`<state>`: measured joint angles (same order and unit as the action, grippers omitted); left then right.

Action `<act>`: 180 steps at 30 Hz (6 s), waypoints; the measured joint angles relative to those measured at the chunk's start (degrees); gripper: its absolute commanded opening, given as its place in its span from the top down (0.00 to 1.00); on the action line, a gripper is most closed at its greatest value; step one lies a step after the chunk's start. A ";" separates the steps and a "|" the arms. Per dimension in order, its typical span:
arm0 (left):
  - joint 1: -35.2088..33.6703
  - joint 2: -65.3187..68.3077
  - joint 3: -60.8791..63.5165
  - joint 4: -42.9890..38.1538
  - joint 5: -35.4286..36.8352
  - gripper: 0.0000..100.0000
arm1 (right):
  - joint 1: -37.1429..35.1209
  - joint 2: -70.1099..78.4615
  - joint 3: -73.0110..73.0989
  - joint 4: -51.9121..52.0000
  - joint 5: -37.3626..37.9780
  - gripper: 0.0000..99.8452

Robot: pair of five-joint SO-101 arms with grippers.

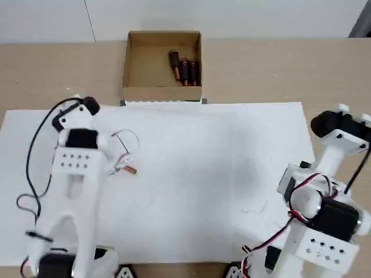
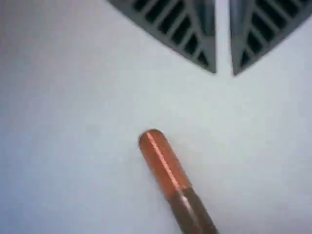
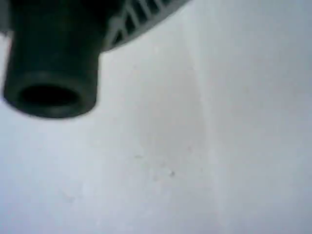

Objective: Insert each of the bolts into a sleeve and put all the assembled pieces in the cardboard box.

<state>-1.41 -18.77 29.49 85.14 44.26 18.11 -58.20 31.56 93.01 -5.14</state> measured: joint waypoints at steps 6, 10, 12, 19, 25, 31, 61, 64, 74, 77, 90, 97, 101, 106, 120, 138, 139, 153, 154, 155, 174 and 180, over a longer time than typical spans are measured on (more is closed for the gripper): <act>-7.30 12.40 -7.82 0.18 0.44 0.99 | 0.00 0.00 0.00 0.00 0.00 1.00; -7.74 17.67 -12.66 0.88 0.35 0.99 | 0.00 0.00 0.00 0.00 0.00 1.00; -7.74 19.43 -14.68 0.79 0.35 0.99 | 0.00 0.00 0.00 0.00 0.00 1.00; -7.74 24.62 -20.22 0.88 0.35 0.88 | 0.00 0.00 0.00 0.00 0.00 1.00; -6.95 29.27 -21.98 0.88 0.35 0.87 | 0.00 0.00 0.00 0.00 -0.26 1.00; -5.45 32.79 -21.98 0.18 0.35 0.87 | 0.00 0.00 0.00 0.00 -0.26 1.00; -4.31 40.09 -30.07 2.81 0.62 1.00 | 0.00 0.00 0.00 0.00 0.79 1.00; -1.76 40.09 -36.40 7.91 0.35 1.00 | 0.00 0.00 0.00 0.00 2.73 1.00; 2.29 40.09 -60.48 13.63 -0.44 1.00 | 0.00 -8.26 0.00 0.00 3.52 1.00; 3.08 40.09 -63.38 13.63 -2.37 1.00 | 0.00 -10.20 0.00 0.00 3.52 1.00; 11.78 21.45 -64.00 14.24 -8.53 1.00 | 0.00 -11.87 0.00 0.35 3.52 1.00; 12.57 11.43 -55.47 14.33 -12.48 1.00 | -2.81 -12.04 4.84 0.88 3.52 1.00; 12.57 5.63 -45.45 14.15 -12.48 1.00 | -5.45 -11.87 6.42 0.18 3.34 1.00; 12.57 -4.31 -33.05 10.20 -12.75 1.00 | -8.18 -11.96 7.65 -1.67 1.67 1.00; 12.57 -39.56 5.01 -10.37 -14.95 1.00 | -9.05 -12.04 11.25 -9.58 1.49 1.00; 12.57 -63.03 33.32 -24.18 -14.95 1.00 | -9.05 -44.40 34.55 -15.30 4.84 1.00; 12.57 -64.44 34.73 -25.23 -14.95 1.00 | -9.05 -44.31 34.73 -15.30 4.84 1.00; 12.57 -84.04 56.09 -42.20 -18.99 1.00 | -15.47 -44.75 46.51 -32.44 5.27 1.00; 12.57 -84.04 56.18 -43.43 -18.81 1.00 | -17.32 -44.75 47.56 -34.02 5.27 1.00; 12.57 -84.04 56.26 -44.84 -18.20 1.00 | -19.34 -44.75 48.88 -35.69 5.27 1.00; 13.27 -84.13 59.16 -55.74 -2.11 1.00 | -54.07 -45.01 59.60 -45.10 5.27 1.00; 19.87 -84.13 59.16 -55.74 -1.14 1.00 | -56.44 -45.36 60.92 -45.71 9.67 1.00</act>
<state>18.46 -102.90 88.66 29.41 43.12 -38.33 -103.56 92.48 47.30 4.53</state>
